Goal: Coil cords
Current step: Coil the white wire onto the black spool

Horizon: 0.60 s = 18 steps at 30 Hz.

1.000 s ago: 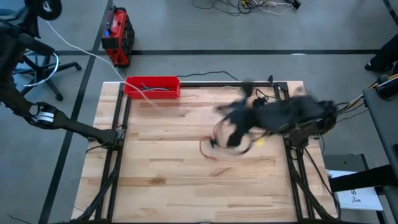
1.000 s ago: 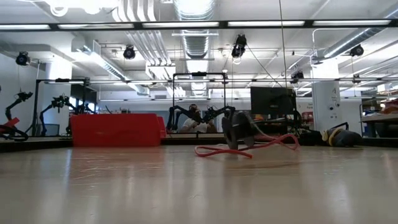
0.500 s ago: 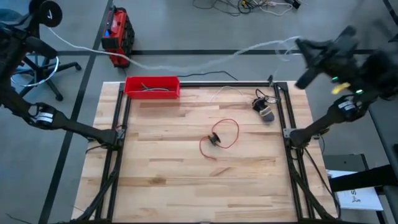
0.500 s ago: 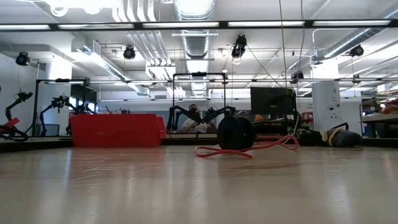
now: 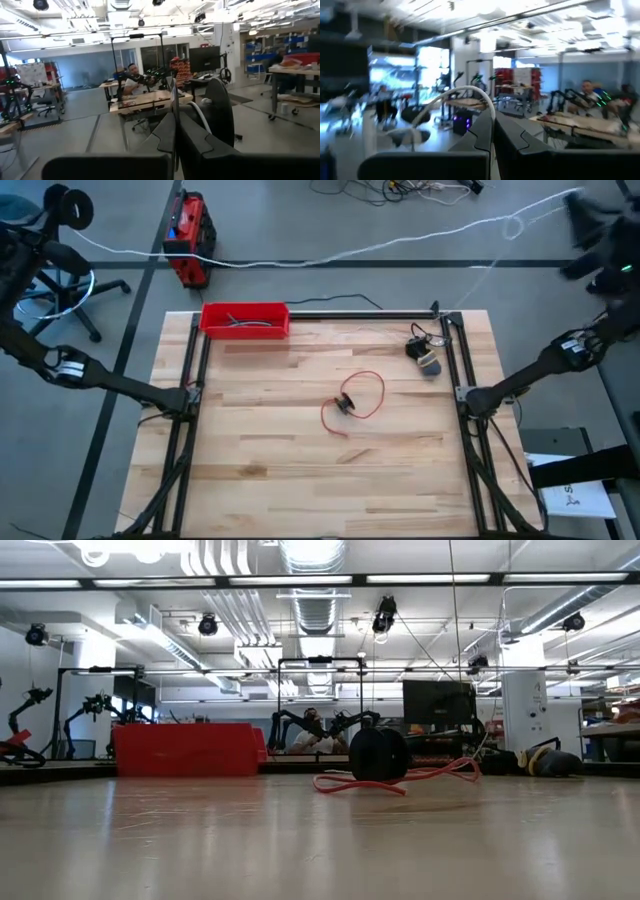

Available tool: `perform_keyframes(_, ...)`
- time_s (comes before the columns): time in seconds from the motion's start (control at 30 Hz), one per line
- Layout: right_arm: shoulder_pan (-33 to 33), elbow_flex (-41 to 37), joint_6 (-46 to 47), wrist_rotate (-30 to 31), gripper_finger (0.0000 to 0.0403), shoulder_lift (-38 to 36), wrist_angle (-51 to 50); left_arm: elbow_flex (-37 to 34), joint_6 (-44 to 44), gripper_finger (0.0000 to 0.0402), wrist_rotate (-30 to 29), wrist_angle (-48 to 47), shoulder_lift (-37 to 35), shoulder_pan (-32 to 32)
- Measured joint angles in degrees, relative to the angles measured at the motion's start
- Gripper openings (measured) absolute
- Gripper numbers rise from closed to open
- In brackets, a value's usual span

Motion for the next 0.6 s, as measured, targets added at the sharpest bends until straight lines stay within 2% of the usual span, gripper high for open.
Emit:
perform_keyframes(0.33,0.0,0.0,1.1,8.4,0.0002,-7.8,1.0,0.0,0.0,0.0000,-4.2,-0.8,-1.6,0.0)
perform_keyframes(0.6,0.0,0.0,-5.7,14.2,0.0002,-10.3,3.3,0.0,0.9,0.0000,-9.6,-1.1,-2.5,0.0)
